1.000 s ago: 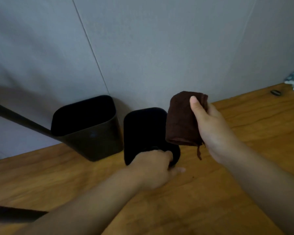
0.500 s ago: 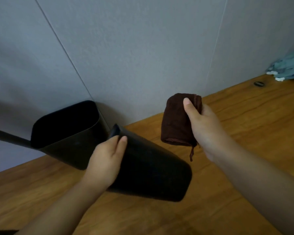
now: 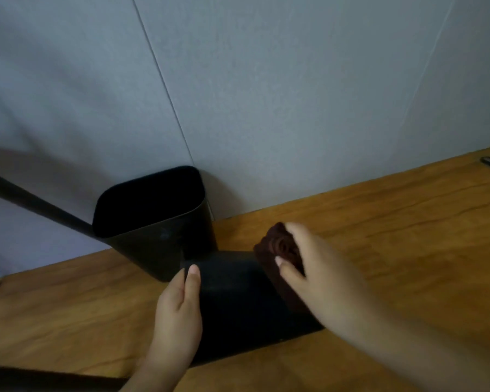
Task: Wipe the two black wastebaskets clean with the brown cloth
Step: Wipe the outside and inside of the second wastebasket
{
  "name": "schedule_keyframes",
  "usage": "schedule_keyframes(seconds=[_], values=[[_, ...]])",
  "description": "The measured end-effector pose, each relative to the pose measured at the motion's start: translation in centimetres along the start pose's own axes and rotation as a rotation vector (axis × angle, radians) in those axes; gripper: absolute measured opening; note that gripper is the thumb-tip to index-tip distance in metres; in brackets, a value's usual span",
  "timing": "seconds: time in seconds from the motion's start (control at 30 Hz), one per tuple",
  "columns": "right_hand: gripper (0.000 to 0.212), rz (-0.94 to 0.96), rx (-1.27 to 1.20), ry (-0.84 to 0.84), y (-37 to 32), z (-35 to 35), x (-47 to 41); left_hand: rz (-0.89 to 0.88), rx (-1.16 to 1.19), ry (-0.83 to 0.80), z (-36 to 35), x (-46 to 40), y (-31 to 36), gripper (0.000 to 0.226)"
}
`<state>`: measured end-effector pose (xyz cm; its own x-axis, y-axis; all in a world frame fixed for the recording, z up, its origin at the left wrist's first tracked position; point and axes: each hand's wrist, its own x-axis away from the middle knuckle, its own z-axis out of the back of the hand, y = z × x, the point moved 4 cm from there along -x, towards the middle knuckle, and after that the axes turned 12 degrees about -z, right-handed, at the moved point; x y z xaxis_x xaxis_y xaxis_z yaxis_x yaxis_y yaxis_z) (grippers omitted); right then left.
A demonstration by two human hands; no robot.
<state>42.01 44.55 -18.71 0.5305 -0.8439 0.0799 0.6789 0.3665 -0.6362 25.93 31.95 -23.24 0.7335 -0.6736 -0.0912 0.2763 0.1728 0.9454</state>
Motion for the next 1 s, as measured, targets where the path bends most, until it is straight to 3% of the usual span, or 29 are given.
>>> schedule_keyframes(seconds=[0.2, 0.4, 0.6, 0.77, 0.87, 1.0], values=[[0.055, 0.335, 0.148, -0.023, -5.3, -4.6, 1.5, -0.024, 0.07, 0.045, -0.1, 0.6, -1.7, 0.053], [0.055, 0.319, 0.276, -0.108, -4.3, -5.0, 0.8, -0.011, 0.01, 0.063, 0.6, 1.2, -3.0, 0.053], [0.046, -0.004, 0.421, 0.027, 0.2, -3.0, -2.3, -0.05, -0.021, 0.026, 0.5, 1.4, -2.7, 0.055], [0.055, 0.255, 0.199, -0.116, -5.8, -5.9, 1.9, -0.086, 0.027, 0.072, 0.2, 1.3, -3.3, 0.044], [0.064, 0.365, 0.251, -0.117, -5.3, -7.2, 2.6, -0.019, 0.048, 0.077, 0.5, 1.3, -3.6, 0.044], [0.065, 0.236, 0.345, -0.033, 0.5, -5.5, 1.0, 0.105, 0.091, 0.103, 1.4, 1.1, -3.7, 0.047]])
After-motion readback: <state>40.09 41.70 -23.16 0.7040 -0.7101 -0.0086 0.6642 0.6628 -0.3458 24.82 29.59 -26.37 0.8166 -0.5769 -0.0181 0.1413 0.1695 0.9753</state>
